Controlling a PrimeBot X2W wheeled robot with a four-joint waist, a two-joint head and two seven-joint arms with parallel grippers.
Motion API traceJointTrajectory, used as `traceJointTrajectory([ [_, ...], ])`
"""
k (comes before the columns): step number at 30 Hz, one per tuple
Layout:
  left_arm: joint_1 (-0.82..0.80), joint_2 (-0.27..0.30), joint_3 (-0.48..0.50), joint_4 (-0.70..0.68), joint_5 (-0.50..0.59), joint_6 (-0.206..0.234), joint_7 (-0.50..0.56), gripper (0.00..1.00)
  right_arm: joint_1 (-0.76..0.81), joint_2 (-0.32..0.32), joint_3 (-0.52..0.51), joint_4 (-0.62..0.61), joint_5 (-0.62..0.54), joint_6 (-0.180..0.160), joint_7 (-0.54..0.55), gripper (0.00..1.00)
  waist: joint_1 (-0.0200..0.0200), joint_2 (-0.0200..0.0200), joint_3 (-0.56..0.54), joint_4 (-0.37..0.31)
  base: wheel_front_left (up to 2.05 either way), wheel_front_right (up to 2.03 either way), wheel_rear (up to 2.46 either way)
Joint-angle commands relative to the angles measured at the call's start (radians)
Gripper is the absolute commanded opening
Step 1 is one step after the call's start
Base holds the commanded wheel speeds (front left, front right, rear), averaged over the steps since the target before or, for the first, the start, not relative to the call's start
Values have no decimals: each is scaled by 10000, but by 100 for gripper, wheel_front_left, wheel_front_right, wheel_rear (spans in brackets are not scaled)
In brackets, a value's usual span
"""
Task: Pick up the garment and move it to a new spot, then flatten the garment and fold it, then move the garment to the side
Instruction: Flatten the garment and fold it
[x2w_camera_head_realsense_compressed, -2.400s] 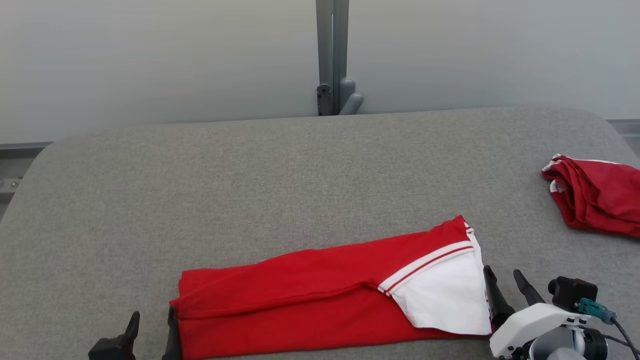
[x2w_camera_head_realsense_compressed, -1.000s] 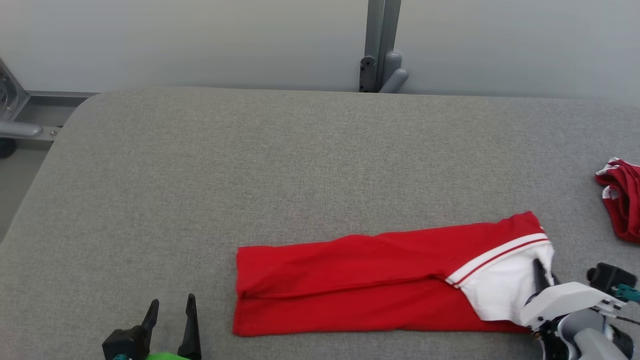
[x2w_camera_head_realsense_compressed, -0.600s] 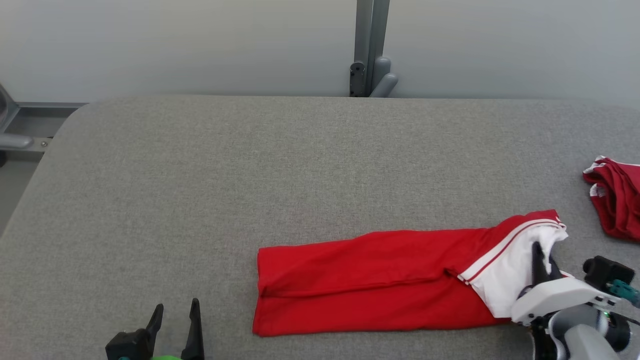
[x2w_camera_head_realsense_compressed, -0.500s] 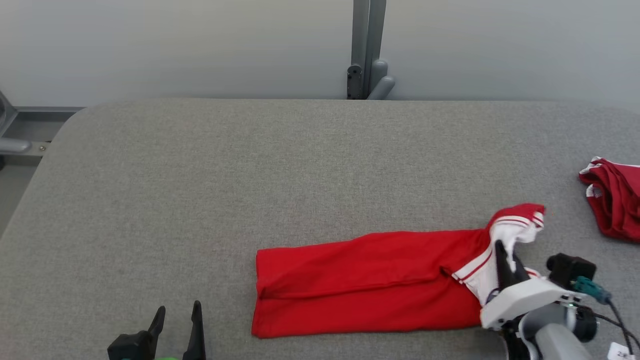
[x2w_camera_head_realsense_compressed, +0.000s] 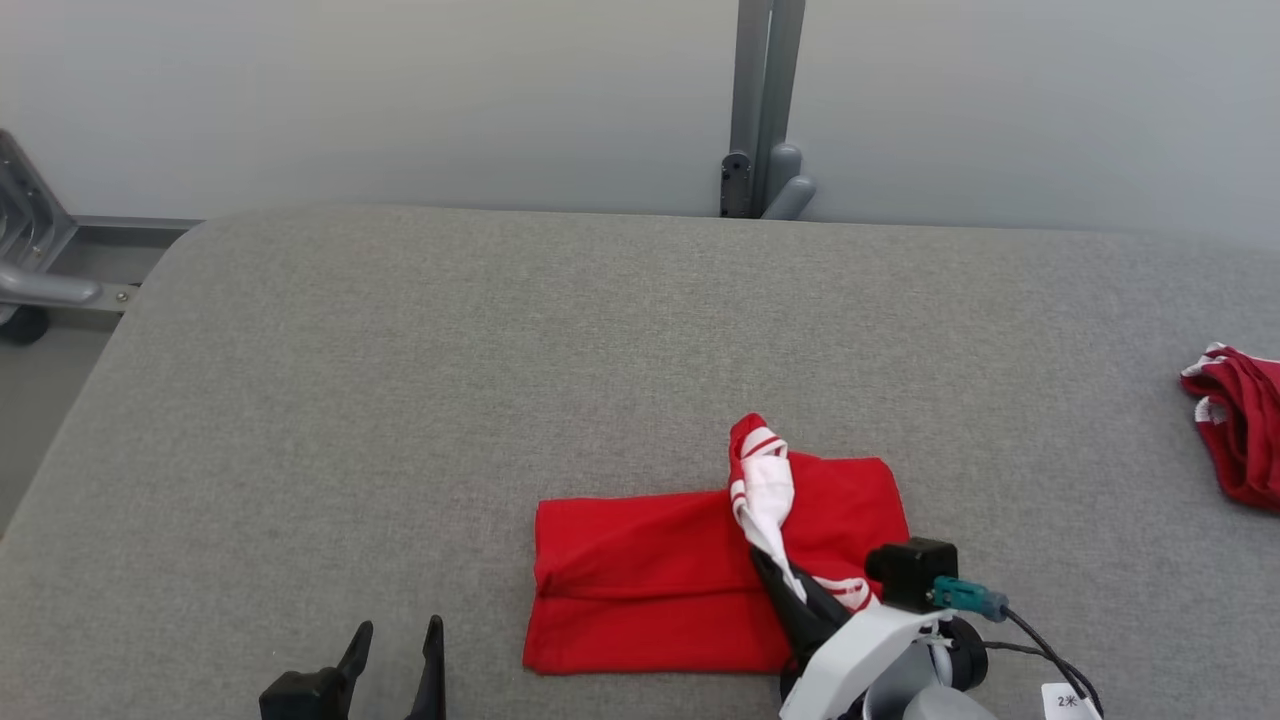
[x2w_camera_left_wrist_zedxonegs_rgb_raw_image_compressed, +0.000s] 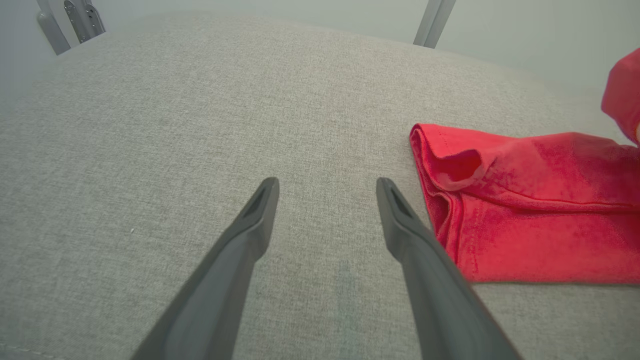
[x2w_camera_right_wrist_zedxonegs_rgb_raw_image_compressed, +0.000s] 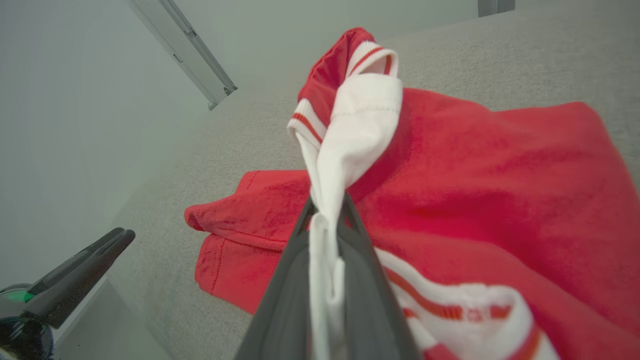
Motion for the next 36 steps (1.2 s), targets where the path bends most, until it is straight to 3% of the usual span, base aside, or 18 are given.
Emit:
traceJointTrajectory([
  [1,-40,31,-47,27,38,-32,2,100,-97,15,251,85,197,1,-93,0,0,0,-13,315,0,0,0],
  [14,-216,30,-59,198,357,-140,2,100,-1727,60,2145,1528,1703,1,-642,0,0,0,124,1892,0,0,0],
  [15,-216,30,-57,200,372,-148,2,100,-1862,62,2271,1623,1743,1,-668,11,0,0,137,1964,0,0,0],
  [18,-180,30,-10,220,372,-160,2,100,-2160,57,2488,1679,2117,1,-706,100,0,0,156,2073,0,0,0],
  [24,-36,28,210,147,180,-72,2,100,-2109,50,1277,930,1897,0,-700,100,0,0,127,1809,0,0,0],
  [36,134,30,597,-364,152,170,2,100,-271,44,-2765,215,-956,1,-698,100,0,0,-55,518,0,0,0],
])
